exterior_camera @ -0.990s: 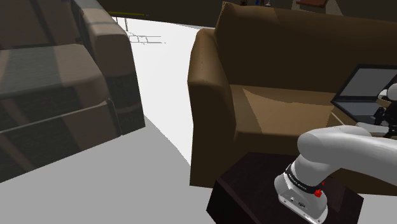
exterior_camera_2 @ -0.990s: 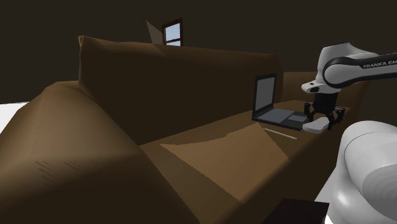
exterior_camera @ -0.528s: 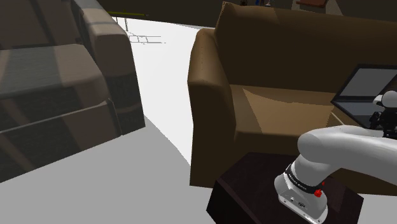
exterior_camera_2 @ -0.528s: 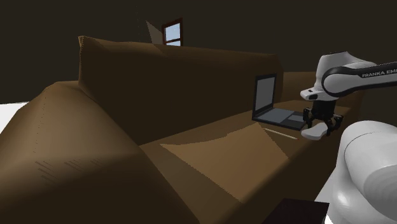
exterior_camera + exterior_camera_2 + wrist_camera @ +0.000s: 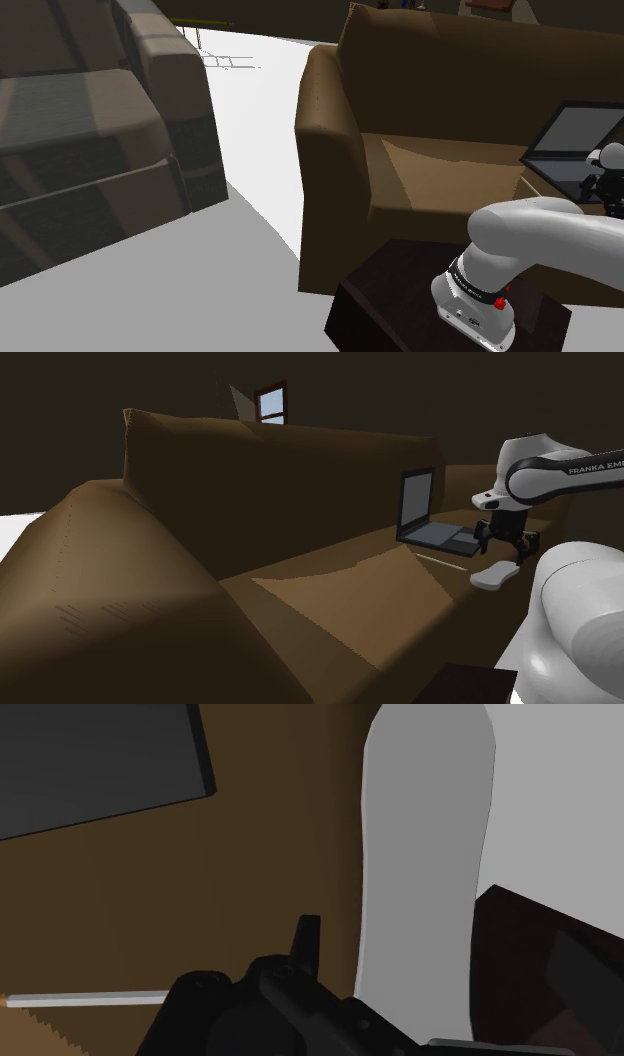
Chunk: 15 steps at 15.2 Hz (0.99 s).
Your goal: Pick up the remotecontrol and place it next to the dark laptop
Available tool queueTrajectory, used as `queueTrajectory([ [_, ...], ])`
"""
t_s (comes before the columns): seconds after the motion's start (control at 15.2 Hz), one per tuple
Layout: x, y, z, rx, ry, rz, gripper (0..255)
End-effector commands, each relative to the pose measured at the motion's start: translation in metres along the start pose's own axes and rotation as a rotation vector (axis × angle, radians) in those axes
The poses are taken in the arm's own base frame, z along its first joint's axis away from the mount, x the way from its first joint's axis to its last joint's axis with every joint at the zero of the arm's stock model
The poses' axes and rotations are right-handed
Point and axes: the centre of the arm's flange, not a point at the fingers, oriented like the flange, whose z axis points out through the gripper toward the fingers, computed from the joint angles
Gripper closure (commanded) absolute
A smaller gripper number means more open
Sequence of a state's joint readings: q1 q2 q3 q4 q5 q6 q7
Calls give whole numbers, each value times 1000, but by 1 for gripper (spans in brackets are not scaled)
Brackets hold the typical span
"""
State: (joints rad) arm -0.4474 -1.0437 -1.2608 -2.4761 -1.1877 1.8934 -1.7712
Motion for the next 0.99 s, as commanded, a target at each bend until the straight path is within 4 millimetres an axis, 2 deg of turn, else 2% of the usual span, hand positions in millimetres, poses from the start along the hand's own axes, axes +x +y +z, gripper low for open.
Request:
queueTrajectory([
  [0.0,0,0,0,0,0,0,0],
  [0.13,0,0,0,0,0,0,0],
  [0.4,0,0,-50,0,0,0,0],
  [0.92,0,0,-50,0,0,0,0],
])
